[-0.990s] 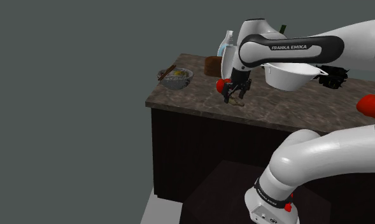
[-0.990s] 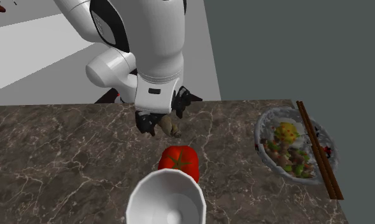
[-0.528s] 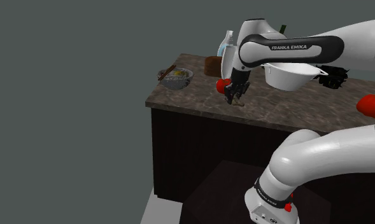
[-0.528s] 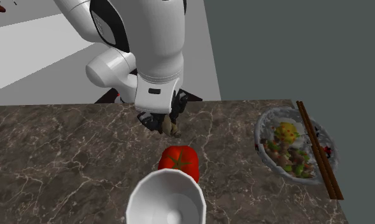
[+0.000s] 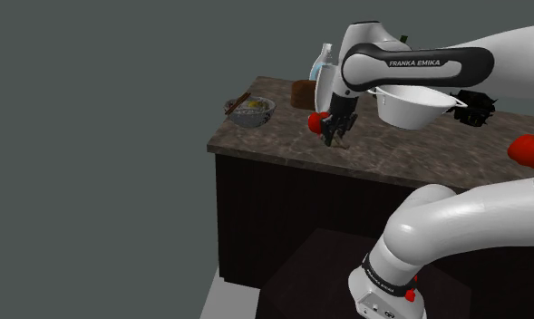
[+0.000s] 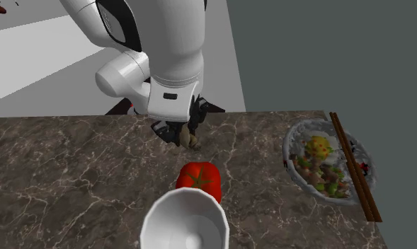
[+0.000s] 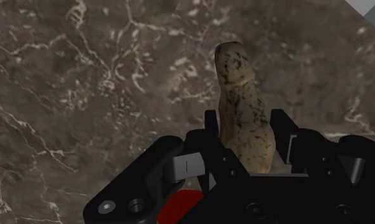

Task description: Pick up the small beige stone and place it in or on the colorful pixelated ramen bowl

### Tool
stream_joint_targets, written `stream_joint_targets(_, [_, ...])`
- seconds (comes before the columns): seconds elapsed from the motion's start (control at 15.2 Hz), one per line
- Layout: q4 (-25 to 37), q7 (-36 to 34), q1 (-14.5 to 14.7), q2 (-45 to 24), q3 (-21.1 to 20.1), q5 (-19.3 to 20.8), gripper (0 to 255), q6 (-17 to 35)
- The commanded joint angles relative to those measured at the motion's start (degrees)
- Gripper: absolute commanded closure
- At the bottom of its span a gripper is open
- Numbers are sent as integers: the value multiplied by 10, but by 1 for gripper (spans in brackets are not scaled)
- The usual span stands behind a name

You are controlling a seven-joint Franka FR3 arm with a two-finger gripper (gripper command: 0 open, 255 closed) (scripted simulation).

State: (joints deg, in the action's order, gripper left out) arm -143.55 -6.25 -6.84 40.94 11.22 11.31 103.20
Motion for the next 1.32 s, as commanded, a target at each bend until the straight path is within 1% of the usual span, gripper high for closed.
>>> stream_joint_targets(0.0, [15,1,1,-2,-2,-2,255,-14])
stream_joint_targets(1.25, [177,13,7,-25,-15,-16,255,-152])
